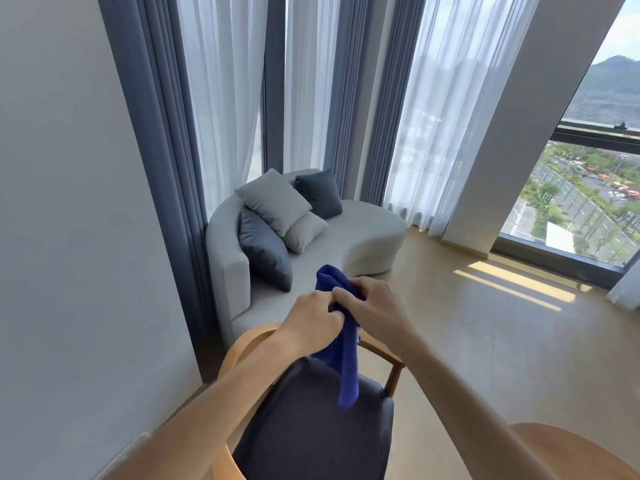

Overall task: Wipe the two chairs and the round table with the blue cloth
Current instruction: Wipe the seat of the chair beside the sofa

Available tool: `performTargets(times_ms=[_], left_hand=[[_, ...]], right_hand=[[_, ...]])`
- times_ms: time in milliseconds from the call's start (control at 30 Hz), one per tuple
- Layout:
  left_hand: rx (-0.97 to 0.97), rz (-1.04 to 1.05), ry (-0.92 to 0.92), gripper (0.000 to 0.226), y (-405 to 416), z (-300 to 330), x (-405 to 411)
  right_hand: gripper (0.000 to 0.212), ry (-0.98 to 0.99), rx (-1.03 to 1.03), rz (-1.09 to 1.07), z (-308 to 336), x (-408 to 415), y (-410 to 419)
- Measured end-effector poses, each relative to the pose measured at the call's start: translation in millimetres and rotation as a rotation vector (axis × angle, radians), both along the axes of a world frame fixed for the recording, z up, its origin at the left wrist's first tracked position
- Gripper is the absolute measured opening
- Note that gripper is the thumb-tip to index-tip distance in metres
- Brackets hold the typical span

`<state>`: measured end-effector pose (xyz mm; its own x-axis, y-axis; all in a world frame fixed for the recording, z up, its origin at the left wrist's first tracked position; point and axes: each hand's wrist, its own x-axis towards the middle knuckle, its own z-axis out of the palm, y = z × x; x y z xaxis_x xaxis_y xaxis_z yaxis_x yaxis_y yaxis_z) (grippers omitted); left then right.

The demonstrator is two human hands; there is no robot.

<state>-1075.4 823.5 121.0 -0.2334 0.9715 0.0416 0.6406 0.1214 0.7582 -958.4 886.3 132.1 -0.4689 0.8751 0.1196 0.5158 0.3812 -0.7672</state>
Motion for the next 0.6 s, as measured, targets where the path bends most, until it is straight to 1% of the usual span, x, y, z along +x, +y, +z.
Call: performTargets(times_ms=[67, 133, 200, 300, 333, 400, 433, 467, 533, 567, 600], left_hand=[[-0.007, -0.052, -0.083, 0.032, -0.4, 0.0, -5.1], [0.041, -0.088, -0.160, 0.048, 1.6, -1.4, -8.8], [0.066, -0.125, -0.246, 0.055, 3.5, -2.9, -12.4], [0.136, -0.136, -0.250, 0.054, 4.1, -5.0, -17.7], [0.175, -0.102, -0.232, 0.051, 4.1, -5.9, -20.3], [0.241, 0.000, -0.199, 0.035, 5.6, -6.7, -29.9], [0.230, 0.026, -0.201, 0.031, 5.7, -7.8, -35.7], [0.179, 0.008, -0.216, 0.036, 5.5, -9.8, -40.8], [0.051, -0.136, -0.271, 0.056, 3.8, -15.6, -44.9], [0.015, -0.206, -0.297, 0.061, 3.0, -18.7, -43.3], [0.012, -0.247, -0.324, 0.060, 2.4, -21.7, -40.4]], right_hand=[[0.025, 0.009, -0.011, 0.020, 2.4, 7.3, 3.6], [0.028, 0.026, -0.024, 0.044, 5.0, 13.2, 7.4], [0.031, 0.052, -0.023, 0.057, 5.1, 18.9, 11.6], [0.031, 0.149, -0.069, 0.030, 3.7, 27.0, 15.0], [0.030, 0.185, -0.093, 0.036, 3.6, 29.6, 15.0], [0.031, 0.242, -0.123, 0.075, 3.5, 35.5, 16.5], [0.033, 0.268, -0.139, 0.098, 3.6, 38.9, 17.7], [0.035, 0.297, -0.158, 0.120, 3.9, 42.0, 19.2], [0.039, 0.356, -0.197, 0.158, 3.2, 46.1, 22.7], [0.040, 0.380, -0.213, 0.174, 2.4, 46.9, 24.5], [0.041, 0.401, -0.228, 0.190, 1.3, 47.1, 25.8]])
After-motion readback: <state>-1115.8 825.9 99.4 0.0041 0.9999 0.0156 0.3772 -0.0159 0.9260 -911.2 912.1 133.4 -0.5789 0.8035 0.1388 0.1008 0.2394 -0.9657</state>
